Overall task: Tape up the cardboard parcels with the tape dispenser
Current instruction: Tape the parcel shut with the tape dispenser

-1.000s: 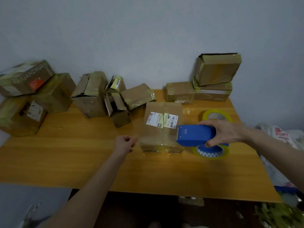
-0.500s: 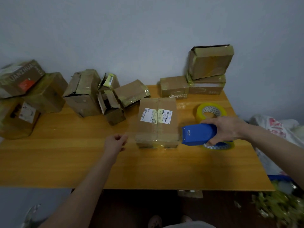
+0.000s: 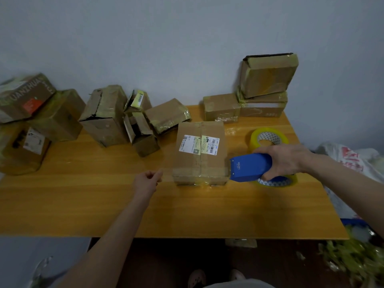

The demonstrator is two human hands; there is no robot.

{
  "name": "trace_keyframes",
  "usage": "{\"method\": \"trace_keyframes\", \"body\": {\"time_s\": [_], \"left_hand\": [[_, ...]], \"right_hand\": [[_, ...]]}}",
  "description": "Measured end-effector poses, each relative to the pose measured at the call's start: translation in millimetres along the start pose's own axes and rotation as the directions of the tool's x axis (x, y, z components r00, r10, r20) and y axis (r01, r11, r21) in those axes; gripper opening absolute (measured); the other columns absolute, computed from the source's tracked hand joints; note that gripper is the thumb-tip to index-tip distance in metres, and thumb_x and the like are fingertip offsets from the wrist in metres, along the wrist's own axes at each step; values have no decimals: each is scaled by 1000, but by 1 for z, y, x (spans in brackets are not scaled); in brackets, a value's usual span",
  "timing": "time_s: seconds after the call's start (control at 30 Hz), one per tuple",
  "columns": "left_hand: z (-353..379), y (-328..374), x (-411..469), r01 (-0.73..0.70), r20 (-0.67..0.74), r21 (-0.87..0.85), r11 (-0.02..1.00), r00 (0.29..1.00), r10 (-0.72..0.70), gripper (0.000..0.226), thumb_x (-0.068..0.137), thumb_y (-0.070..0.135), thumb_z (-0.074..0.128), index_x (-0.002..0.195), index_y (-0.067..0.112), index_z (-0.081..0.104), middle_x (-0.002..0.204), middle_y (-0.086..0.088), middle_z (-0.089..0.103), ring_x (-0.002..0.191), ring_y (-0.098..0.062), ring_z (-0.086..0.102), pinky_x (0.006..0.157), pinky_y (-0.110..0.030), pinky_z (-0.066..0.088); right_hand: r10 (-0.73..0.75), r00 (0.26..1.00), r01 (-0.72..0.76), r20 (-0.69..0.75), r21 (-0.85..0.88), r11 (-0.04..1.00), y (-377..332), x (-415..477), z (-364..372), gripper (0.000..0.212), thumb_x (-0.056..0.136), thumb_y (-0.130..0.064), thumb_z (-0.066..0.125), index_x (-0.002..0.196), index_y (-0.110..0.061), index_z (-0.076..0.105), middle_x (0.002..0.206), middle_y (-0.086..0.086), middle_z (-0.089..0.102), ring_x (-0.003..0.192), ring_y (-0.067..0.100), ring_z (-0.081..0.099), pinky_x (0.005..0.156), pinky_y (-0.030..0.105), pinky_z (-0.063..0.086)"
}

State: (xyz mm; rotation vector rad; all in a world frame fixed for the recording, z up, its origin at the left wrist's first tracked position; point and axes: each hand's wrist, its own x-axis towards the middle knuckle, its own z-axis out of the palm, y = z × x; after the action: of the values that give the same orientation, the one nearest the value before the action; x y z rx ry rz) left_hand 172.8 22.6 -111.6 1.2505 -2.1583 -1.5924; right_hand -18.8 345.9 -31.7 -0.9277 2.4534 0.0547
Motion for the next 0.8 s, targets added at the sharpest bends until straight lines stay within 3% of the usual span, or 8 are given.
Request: {"method": "trace_keyframes", "body": {"time_s": [0.17,0.43,0.63,0.8], "left_hand": [[5,1,6,-4,5,29,1000,1000,4,24,91,24,63,70,14,60,72,-2,61,68,-15,52,57,-26,43],[11,-4,9,2,28,63,998,1000,-4,21,90,23,64,72,14,61,71,0,62,67,-13,53,61,-29,45],[13,-8,12,1,53,94,996,999,-6,22,90,25,64,72,13,61,73,-2,64,66,-15,53,64,-32,45],[19,-15,15,16,84,127,992,996,-27,23,91,26,63,71,14,62,72,-1,64,66,-15,54,66,-34,46]], "right_hand": [[15,1000,-15,16,0,1000,2,2,0,75,68,-53,71,135,-43,38,107,-12,58,95,15,56,81,35,52],[35,997,-35,63,10,999,8,4,5,78,68,-52,71,137,-42,37,113,-10,59,101,17,57,89,39,51],[45,995,-46,92,2,999,4,9,9,72,68,-51,71,132,-43,40,108,-11,59,95,16,58,80,35,52],[63,990,-60,128,-31,998,-1,15,16,76,69,-53,69,136,-44,35,111,-10,58,100,18,57,83,39,53]]}}
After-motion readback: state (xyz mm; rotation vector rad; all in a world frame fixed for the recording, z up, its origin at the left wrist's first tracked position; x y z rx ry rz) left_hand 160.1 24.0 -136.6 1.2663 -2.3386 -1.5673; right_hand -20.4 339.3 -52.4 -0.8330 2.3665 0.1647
